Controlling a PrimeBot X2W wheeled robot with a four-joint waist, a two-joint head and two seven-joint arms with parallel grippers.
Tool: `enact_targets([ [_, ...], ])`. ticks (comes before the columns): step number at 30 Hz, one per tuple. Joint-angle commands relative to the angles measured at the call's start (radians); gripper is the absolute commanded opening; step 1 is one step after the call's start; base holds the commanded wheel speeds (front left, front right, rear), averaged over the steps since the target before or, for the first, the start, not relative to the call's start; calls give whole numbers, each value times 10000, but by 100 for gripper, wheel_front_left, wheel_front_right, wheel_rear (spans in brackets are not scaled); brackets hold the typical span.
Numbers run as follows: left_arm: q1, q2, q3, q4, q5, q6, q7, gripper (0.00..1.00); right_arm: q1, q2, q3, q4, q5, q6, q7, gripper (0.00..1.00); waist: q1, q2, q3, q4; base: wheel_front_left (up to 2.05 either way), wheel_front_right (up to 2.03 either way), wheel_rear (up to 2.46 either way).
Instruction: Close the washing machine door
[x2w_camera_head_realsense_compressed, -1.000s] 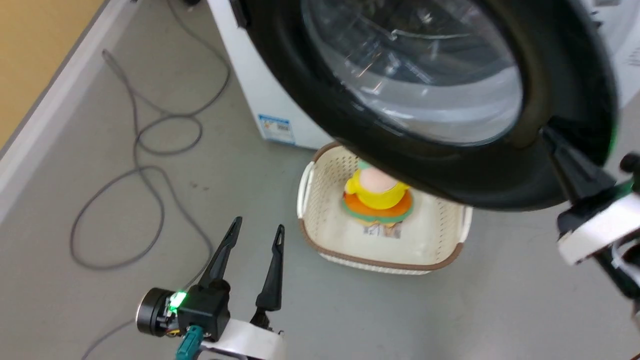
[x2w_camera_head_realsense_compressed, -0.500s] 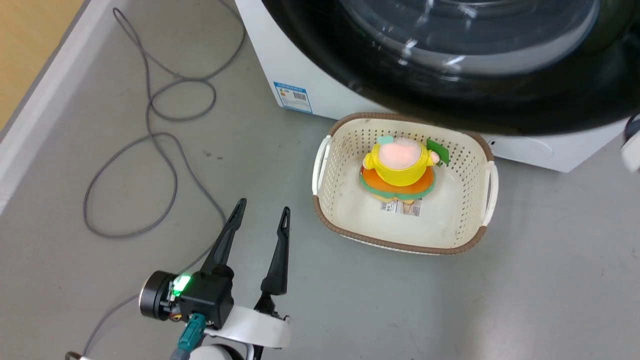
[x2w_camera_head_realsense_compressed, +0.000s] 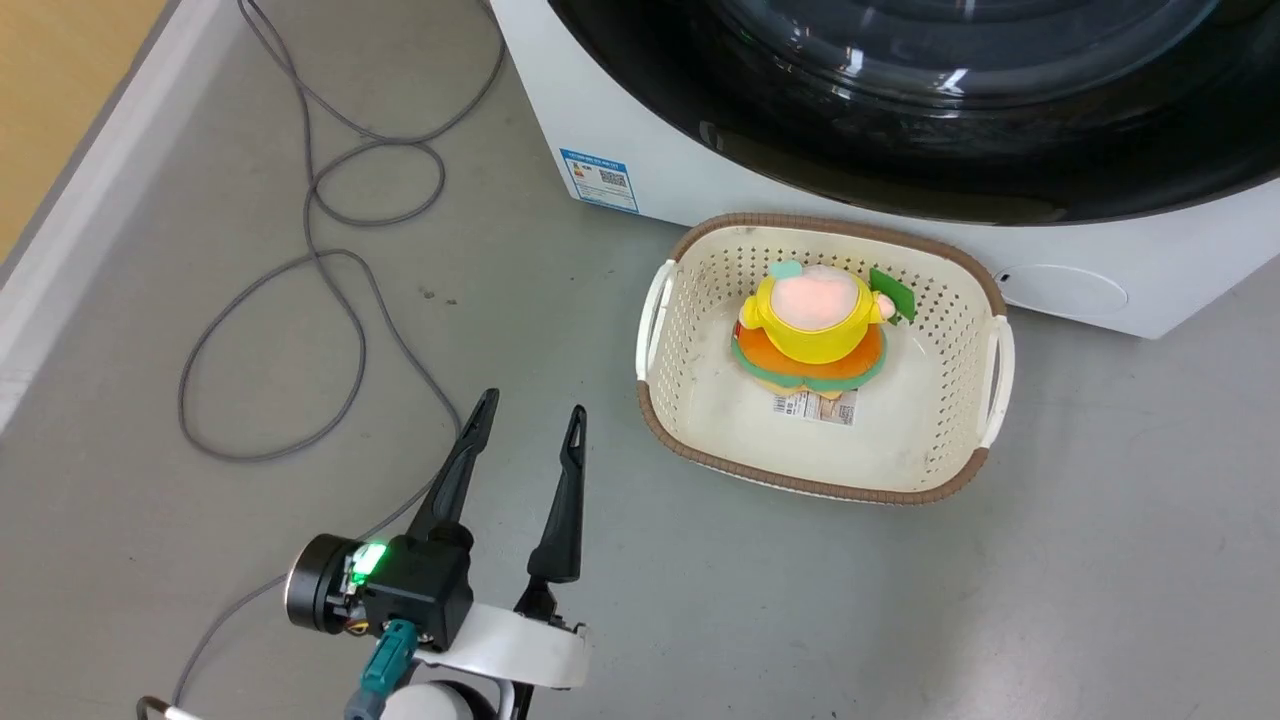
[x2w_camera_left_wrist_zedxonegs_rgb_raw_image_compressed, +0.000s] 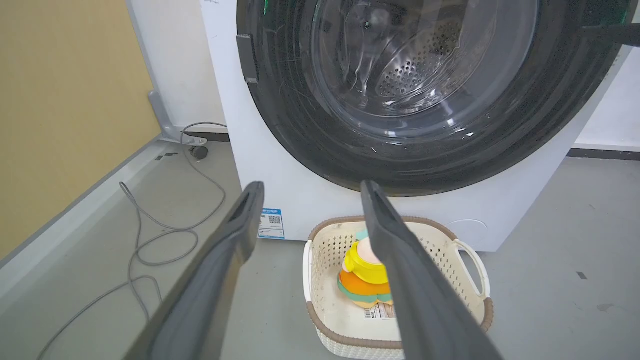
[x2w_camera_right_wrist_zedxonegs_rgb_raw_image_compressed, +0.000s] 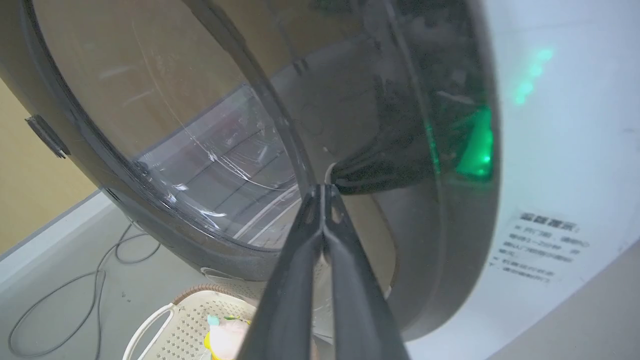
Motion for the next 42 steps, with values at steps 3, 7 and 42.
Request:
enact_targets([
  [3,-184,-12,43,22,65,20,-43,100,-381,-144,-90,228,-4,-109,-280,0,-1,0,-71,-40,0,0,0],
  [7,-152,-18,105,60,82,11,-43,100,-315,-128,-6,414,91,-109,-557,0,-1,0,-278,-150,0,0,0],
  [42,1535,220,1082,1065,-237,-360,-44,100,9183,2880,-2106,-6318,-1870,-109,-1913,0,-1,0,-3980,-2404,0,0,0],
])
